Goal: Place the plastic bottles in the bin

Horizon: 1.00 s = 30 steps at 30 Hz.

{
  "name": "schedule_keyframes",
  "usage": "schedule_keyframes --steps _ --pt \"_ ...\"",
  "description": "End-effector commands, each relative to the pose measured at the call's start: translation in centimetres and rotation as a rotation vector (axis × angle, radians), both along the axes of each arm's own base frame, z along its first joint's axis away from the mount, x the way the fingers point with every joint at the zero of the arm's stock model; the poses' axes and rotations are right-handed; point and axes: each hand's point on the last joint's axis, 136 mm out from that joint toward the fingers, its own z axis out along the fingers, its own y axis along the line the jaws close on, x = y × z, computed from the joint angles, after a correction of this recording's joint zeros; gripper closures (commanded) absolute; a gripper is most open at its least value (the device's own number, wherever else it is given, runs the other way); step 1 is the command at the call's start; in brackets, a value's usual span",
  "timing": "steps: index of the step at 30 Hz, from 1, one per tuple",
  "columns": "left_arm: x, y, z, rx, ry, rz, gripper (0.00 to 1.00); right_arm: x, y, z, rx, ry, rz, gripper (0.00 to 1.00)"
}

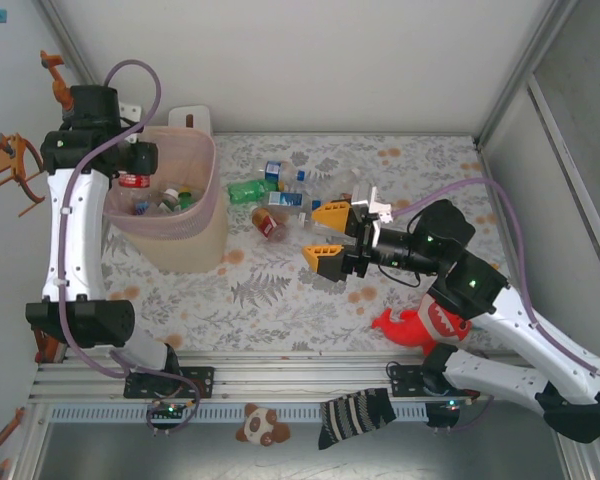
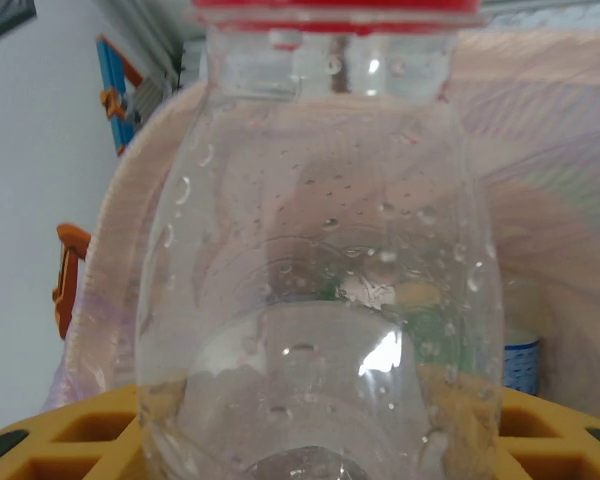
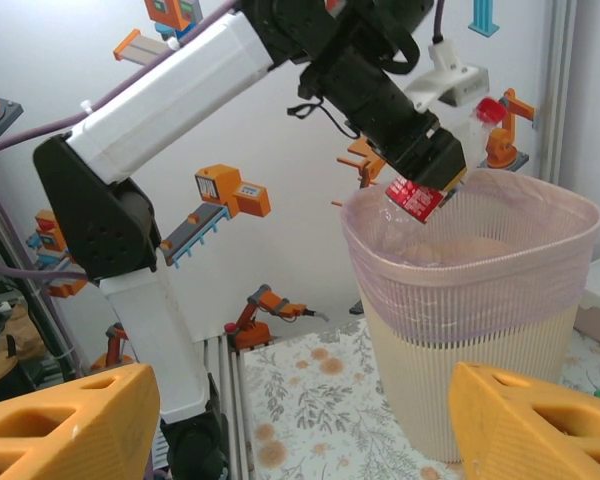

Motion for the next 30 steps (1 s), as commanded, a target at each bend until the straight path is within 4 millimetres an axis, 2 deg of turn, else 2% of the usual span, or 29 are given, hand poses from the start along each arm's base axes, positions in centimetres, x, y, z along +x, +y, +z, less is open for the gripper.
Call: schedule_keyframes --steps 1,11,19,26,30 --pt "-1.2 1.1 -2.5 0.028 0.104 0.014 0.46 -0.9 -0.6 1.5 0.033 -0.048 0.014 0.24" --pt "-2.2 2.9 -10.1 0.010 0.350 0.097 0.45 -1.0 -0.5 1.3 0.030 -0.051 0.024 0.24" --pt "-2.2 3.0 -15.2 -0.033 0.497 0.118 0.44 -0.9 -0.3 1.1 0.027 -0.054 0.026 0.24" --pt "-1.9 2.5 -18.6 -0.066 0.578 0.116 0.43 -0.9 -0.5 1.1 0.025 -0.060 0.017 0.24" --pt "-1.6 2.2 -19.2 -0.089 0.586 0.111 0.40 -0.9 -0.7 1.3 0.029 -0.061 0.010 0.24"
